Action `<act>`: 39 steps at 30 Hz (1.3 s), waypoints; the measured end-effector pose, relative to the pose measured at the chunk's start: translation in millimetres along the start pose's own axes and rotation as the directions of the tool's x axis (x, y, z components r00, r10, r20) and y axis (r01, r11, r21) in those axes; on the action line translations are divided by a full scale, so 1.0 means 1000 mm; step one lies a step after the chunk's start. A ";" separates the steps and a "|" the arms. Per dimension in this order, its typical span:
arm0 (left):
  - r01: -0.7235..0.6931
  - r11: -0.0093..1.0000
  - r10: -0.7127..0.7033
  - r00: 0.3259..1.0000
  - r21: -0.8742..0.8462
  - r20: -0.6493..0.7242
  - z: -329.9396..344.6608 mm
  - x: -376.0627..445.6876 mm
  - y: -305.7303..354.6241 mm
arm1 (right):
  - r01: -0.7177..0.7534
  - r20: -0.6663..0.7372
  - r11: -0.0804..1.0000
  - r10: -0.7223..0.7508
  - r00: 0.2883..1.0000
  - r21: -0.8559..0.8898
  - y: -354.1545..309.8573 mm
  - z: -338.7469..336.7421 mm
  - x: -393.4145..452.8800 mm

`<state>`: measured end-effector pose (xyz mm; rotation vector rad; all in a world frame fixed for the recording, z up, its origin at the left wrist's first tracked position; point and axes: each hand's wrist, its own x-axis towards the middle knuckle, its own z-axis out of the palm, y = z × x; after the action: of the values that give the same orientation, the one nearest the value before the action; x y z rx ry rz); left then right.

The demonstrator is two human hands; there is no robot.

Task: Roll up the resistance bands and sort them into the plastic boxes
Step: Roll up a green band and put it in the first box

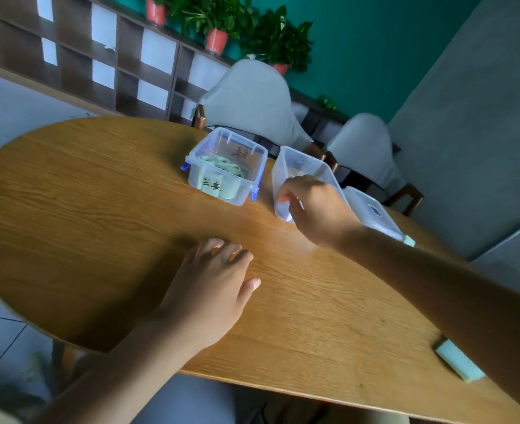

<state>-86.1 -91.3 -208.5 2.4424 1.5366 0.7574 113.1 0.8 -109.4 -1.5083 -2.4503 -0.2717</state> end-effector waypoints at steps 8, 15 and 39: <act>-0.066 0.996 0.066 0.998 -0.063 0.007 0.014 0.001 0.030 | -0.139 0.034 0.990 0.138 0.990 0.016 0.026 -0.006 -0.097; -0.115 0.990 0.117 0.993 -0.087 0.021 0.026 0.000 0.050 | -0.276 0.050 0.958 0.280 0.959 -0.072 0.066 -0.004 -0.176; -0.145 0.987 0.148 0.988 -0.063 0.042 0.034 -0.002 0.047 | -0.823 -0.056 0.509 0.841 0.537 -0.252 0.158 -0.005 -0.247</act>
<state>-32.6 -110.2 -220.6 2.5310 1.3103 0.7531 361.2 -139.4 -175.9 -2.6419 -1.4384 -0.3240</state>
